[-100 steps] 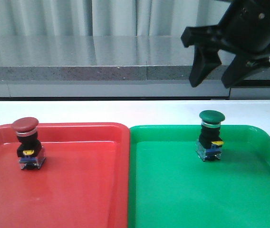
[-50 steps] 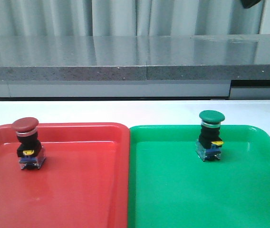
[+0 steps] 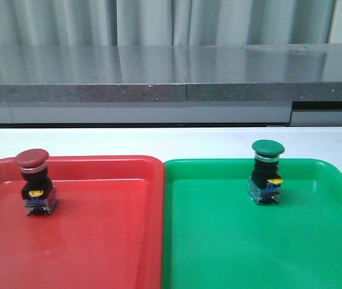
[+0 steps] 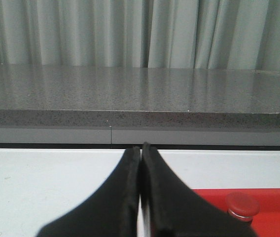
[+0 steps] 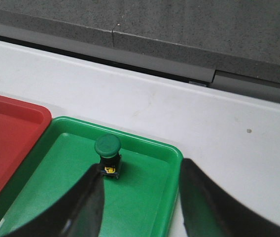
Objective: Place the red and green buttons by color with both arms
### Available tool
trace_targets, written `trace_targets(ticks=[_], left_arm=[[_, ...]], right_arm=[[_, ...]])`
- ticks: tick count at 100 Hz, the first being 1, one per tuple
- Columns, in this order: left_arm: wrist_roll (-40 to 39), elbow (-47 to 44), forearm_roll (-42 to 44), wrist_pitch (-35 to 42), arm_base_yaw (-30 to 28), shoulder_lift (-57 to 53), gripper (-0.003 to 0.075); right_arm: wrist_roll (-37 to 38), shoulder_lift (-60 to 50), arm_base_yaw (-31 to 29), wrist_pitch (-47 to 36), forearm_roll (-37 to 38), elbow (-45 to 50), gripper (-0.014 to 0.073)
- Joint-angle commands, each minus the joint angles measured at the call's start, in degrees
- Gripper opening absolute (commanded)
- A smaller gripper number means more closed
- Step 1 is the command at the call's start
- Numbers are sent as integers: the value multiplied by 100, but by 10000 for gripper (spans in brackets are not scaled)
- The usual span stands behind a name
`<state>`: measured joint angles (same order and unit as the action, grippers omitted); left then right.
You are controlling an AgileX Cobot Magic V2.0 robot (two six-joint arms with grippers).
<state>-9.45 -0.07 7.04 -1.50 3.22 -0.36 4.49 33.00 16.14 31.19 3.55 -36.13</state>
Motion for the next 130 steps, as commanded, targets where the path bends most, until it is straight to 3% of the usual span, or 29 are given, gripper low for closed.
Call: trace_targets(ticks=[1,37,130], left_arm=[[-25,-239,-53,497,-24,-163,-19],[-25,-239,-53,497,-24,-163,-19],[-25,-239,-53,497,-24,-163,-19]], right_arm=[[-15,-396,-35,-372,102,63,269],[-15,-848,-35,-100,135,333,-73],[-15,-848,-35,-116,184,333,-67]])
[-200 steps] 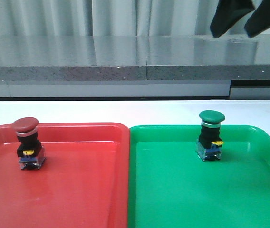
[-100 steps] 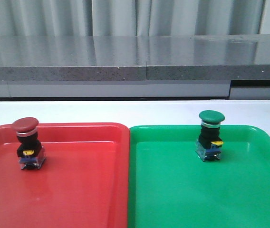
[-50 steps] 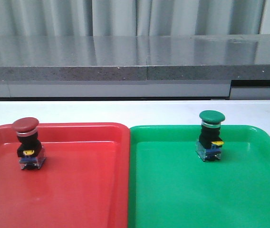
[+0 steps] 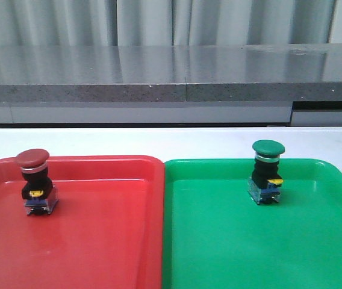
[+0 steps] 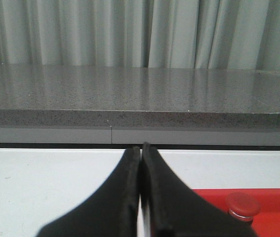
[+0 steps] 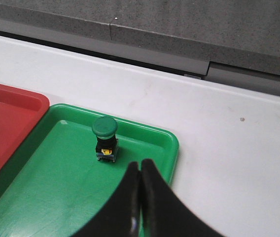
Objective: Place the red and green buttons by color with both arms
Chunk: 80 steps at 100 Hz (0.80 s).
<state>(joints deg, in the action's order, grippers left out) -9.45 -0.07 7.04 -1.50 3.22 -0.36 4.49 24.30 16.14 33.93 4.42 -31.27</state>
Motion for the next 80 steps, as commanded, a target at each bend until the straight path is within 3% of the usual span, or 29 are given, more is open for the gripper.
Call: trace_targets(ticks=[1,26,80], left_arm=[[-25,-239,-53,497,-24,-163,-20],[-25,-239,-53,497,-24,-163,-19],[-25,-239,-53,508,-24,-163,-19]], right_arm=[[-15,22,-35,-390,97,-154,-67],[-15,-249,-162,-1112,245,162,-67],[-15,-2629,-1314,-2693,-112,2291,-67]])
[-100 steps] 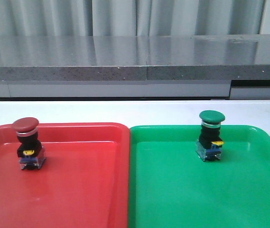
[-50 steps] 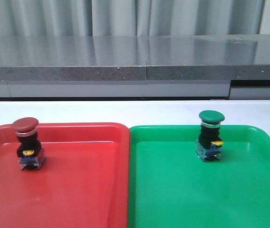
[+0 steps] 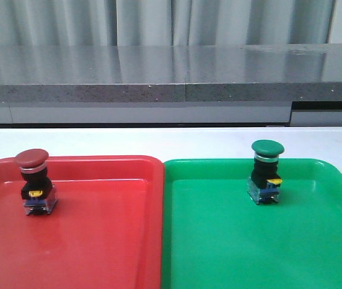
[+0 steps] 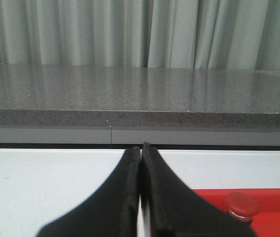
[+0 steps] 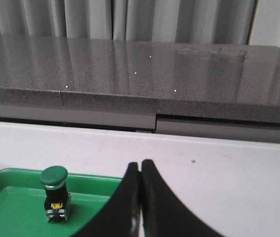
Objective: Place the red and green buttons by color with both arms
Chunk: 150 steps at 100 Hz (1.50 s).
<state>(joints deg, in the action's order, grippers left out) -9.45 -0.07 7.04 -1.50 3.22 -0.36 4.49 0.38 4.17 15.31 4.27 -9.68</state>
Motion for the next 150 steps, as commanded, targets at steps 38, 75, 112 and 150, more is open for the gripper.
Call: trace_targets(ticks=[38,75,112,150], left_arm=[[-25,-239,-53,508,-24,-163,-20],[-25,-239,-53,508,-24,-163,-20],[-25,-239,-53,508,-24,-163,-19],[-25,-239,-53,508,-24,-163,-19]], right_arm=[[-15,-187,-256,-1498,-427,947,-67],[-15,-187,-256,-1561,-471,1045,-67],[-15,-187,-256,-1561,-471,1045,-67],[-15,-187,-256,-1561,-471,1045,-67]])
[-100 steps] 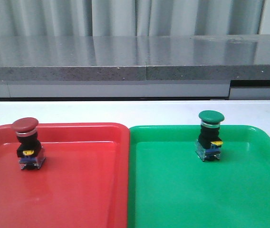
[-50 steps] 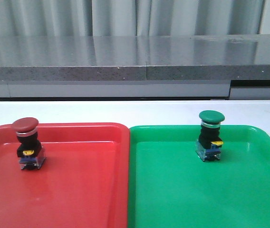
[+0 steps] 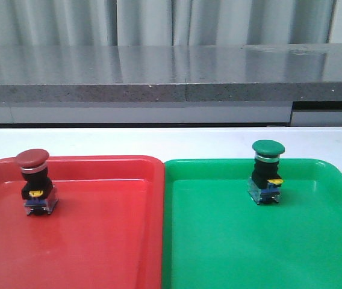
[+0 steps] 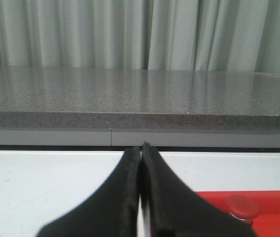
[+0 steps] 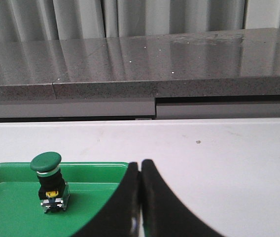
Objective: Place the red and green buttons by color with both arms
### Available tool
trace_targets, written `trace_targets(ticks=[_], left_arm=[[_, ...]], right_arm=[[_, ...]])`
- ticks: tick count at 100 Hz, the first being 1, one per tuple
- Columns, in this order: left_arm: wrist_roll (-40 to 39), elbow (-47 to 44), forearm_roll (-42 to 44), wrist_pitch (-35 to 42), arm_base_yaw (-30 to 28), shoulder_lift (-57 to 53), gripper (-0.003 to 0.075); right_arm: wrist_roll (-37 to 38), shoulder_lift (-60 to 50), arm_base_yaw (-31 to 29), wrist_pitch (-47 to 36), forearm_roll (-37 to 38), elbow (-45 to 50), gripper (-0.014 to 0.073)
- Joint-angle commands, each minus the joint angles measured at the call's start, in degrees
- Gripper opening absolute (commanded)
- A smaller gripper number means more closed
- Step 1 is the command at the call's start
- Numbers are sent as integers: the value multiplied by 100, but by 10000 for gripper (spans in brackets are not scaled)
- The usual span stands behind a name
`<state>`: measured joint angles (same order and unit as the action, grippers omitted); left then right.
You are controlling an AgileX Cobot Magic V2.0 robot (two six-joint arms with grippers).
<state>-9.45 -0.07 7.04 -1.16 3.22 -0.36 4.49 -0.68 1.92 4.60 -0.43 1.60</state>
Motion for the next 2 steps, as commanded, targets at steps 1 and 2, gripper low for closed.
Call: trace_targets(ticks=[1,2], left_arm=[[-25,-239,-53,474,-24,-163,-20],[-25,-239,-53,474,-24,-163,-19]], right_arm=[[-15,-81,-31,-490,-1,-83,-67],[-15,-81,-31,-490,-1,-83,-67]])
